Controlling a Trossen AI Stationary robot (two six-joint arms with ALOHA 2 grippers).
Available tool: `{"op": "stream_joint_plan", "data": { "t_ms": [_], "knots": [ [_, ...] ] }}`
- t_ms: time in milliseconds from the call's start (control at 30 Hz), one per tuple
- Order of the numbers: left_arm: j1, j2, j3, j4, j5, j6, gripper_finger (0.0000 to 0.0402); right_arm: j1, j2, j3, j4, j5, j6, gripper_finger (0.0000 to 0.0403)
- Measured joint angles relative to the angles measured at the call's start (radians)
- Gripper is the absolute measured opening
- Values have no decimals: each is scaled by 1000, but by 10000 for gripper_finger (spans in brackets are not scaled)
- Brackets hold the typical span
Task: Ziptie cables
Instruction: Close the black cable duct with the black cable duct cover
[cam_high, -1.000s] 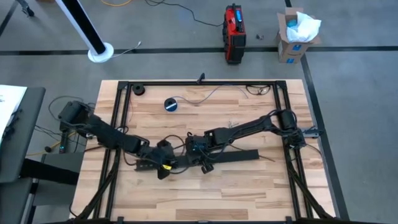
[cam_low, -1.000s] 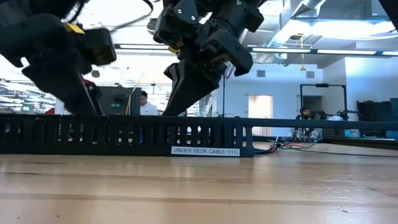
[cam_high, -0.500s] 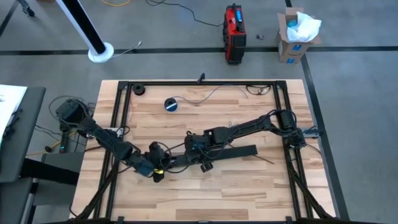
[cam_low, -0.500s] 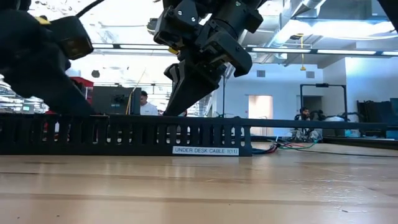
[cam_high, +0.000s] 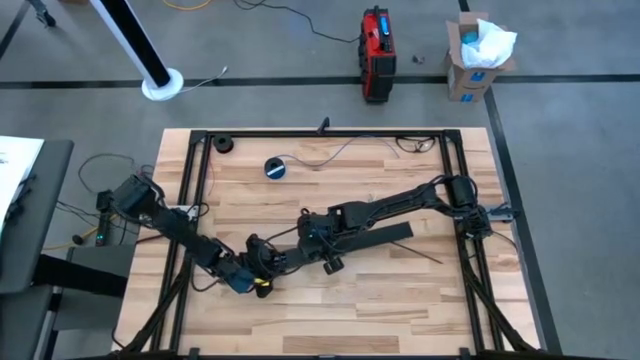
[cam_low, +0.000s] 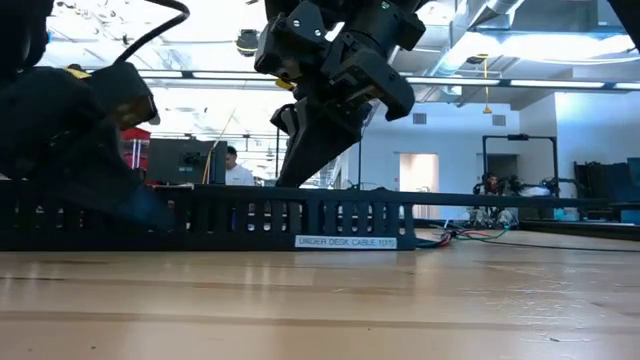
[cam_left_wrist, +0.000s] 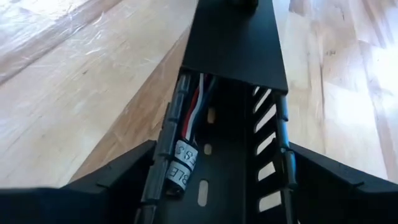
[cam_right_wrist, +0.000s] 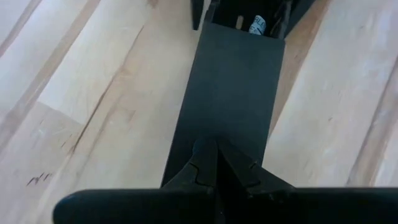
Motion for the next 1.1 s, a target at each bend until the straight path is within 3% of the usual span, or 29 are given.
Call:
{"op": "stream_joint_plan", "data": {
  "t_ms": [300,700,1100],
  "knots": [
    [0,-14,-1,8,6,24,290,0,0,1,-18,-4,0,0],
    [5,-15,0,-13,-17,53,235,2,0,3,-38,3,0,0],
    [21,-14,-2,-7,-20,106,229,0,17,28,0,0,-49,0]
  ]
}}
